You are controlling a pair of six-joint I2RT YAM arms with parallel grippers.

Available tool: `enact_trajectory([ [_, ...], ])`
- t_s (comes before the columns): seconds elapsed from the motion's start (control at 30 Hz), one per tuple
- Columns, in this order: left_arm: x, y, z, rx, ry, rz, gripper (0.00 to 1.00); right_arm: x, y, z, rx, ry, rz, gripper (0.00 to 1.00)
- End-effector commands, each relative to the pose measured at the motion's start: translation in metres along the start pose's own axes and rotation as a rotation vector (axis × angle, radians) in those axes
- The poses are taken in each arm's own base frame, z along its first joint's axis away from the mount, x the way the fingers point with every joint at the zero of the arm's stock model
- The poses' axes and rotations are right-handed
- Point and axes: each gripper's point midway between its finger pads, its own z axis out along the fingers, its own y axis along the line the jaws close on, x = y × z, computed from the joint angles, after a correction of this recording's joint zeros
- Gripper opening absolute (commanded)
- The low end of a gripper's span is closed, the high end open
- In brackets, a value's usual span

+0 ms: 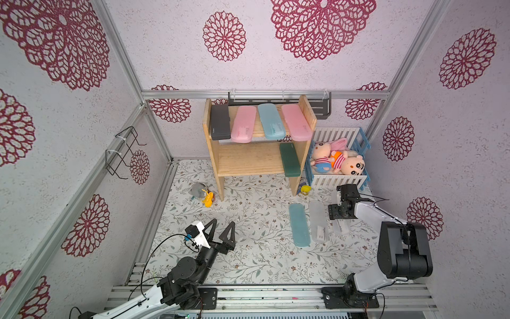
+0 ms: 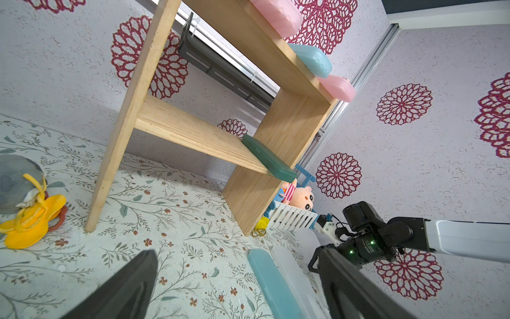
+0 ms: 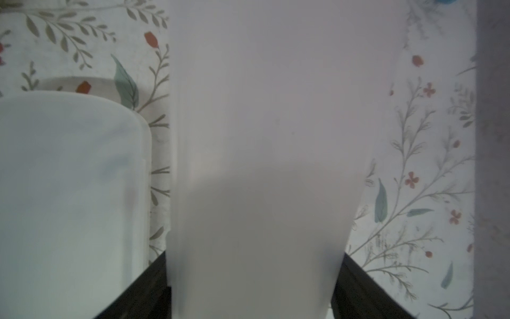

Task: Remove the pencil cases from the shelf
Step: Place the pencil case at the center of the board.

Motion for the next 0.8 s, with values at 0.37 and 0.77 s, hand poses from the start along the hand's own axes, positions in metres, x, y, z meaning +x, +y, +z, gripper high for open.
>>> enact_trajectory([
  [0.37,0.004,0.014,-0.004,-0.040,0.005,-0.016,0.97,-0.022,-0.004,-0.003,0.007,-0.030,0.013,0.99],
  [0.77,0.011,-0.021,0.029,0.011,0.065,-0.076,0.97,-0.088,-0.024,-0.126,-0.044,-0.385,0.328,0.99],
])
